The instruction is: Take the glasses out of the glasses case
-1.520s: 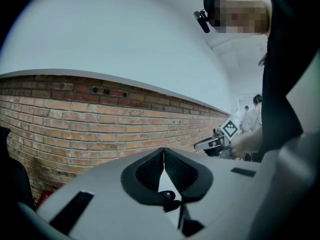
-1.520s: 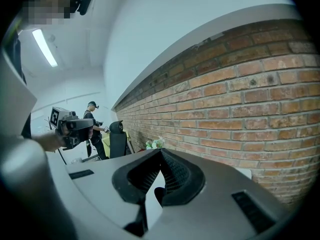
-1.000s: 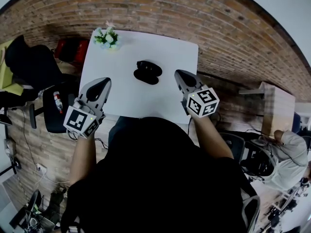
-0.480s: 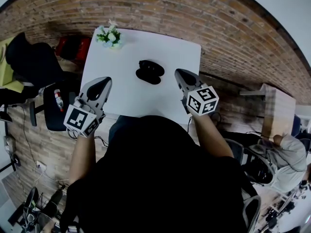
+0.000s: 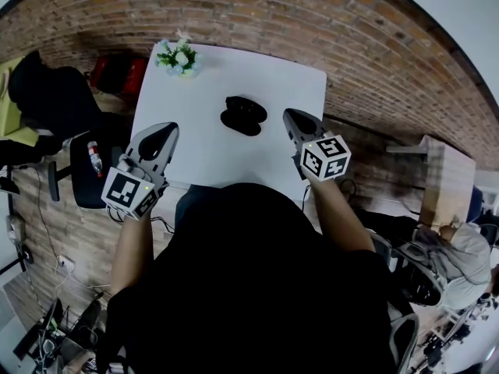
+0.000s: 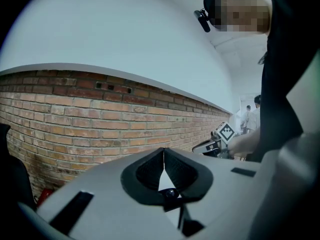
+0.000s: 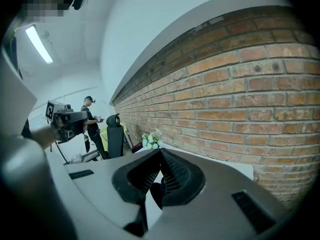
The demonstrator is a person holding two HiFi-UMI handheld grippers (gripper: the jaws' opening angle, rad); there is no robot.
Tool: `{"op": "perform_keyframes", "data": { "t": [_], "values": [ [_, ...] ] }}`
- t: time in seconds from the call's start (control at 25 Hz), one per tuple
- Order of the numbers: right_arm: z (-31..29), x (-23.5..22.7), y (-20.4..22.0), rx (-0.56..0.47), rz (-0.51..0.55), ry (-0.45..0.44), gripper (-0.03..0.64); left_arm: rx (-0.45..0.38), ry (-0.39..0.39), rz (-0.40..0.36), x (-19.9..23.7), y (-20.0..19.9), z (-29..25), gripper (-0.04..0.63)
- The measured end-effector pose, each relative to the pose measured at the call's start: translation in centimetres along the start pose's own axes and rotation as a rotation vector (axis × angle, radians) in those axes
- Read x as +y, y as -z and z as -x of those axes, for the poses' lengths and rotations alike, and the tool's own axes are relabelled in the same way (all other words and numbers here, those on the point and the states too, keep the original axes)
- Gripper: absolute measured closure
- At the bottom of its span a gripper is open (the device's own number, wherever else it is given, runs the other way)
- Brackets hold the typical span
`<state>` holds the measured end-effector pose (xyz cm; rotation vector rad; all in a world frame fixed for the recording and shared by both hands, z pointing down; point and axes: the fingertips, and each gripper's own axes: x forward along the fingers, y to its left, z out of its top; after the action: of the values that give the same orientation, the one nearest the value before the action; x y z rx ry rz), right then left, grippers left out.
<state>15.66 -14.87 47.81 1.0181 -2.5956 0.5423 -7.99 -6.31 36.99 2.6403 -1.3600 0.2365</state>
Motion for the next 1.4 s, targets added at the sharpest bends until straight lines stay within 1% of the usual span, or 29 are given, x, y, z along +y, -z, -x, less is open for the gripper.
{"op": "perform_keyframes", "data": {
  "t": [0.2, 0.32, 0.52, 0.88, 1.16, 1.4],
  "values": [
    [-1.3, -1.0, 1.4, 0.048, 0.038, 0.017, 0.600, 0.005, 0.003, 0.000, 0.9, 0.7, -0.5, 0.583],
    [-2.2, -1.6, 2.4, 0.079, 0.057, 0.028, 0.600, 0.011, 0.002, 0.017, 1.4, 0.6, -1.0, 0.583],
    [-3.7, -1.4, 3.3, 0.127, 0.143, 0.031, 0.600, 0.026, 0.002, 0.023, 2.4, 1.1, -1.8, 0.583],
    [-6.3, -1.0, 5.2, 0.189, 0.149, 0.000, 0.600, 0.040, -0.002, 0.037, 3.6, 2.0, -2.7, 0.583],
    [-8.5, -1.0, 7.1, 0.237, 0.127, -0.022, 0.600, 0.047, 0.001, 0.049, 4.6, 2.4, -3.1, 0.583],
    [-10.2, -0.9, 8.5, 0.273, 0.149, -0.036, 0.600, 0.064, 0.005, 0.056, 5.1, 3.0, -3.1, 0.583]
  ]
}}
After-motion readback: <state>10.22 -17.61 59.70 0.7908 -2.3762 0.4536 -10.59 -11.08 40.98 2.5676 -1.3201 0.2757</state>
